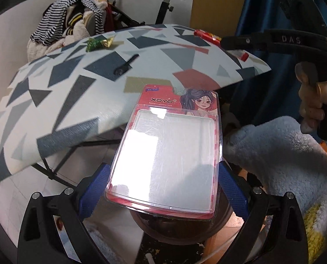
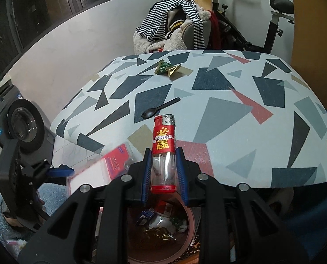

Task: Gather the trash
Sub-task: 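Carry the card package and lighter over the brown bin and release both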

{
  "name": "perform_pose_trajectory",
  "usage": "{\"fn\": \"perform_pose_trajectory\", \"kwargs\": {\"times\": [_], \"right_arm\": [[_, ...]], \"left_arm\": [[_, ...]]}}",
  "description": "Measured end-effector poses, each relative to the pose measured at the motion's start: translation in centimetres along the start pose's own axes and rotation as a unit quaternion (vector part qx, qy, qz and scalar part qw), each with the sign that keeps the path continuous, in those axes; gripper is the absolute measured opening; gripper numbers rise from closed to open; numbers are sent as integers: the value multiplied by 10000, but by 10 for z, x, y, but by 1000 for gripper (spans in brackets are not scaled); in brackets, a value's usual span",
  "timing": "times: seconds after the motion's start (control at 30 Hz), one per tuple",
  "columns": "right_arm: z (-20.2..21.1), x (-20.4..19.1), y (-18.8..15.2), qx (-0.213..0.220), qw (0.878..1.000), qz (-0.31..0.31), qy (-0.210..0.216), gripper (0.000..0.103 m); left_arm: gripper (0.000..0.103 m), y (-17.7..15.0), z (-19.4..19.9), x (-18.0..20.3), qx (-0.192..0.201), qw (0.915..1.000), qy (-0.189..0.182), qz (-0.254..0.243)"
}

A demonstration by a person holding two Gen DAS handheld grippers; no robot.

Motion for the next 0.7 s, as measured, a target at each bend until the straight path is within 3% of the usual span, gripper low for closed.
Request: {"fn": "perform_pose_trajectory", "kwargs": {"times": [0.17, 0.37, 0.7], "right_arm": [[-2, 0, -5, -48, 10000, -22, 8, 25], [-8, 1, -13, -144, 9999, -75, 32, 25], [-33, -5, -50, -605, 9980, -98, 147, 25]], "left_arm": [[96, -4, -12, 1, -175, 9991, -246, 290], [96, 8, 0, -9, 98, 9981, -219, 572], [97, 33, 44, -41, 716, 9917, 433, 976]]}}
Point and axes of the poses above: each gripper's, at about its wrist camera, not at the fingertips, and z roughly against the way its jaws point, x to its right, y to its top, the point moved 9 cm from there along -z, roughly the way its jaws point, and after that the axes turned 2 degrees about -x, right-handed, at the moved point
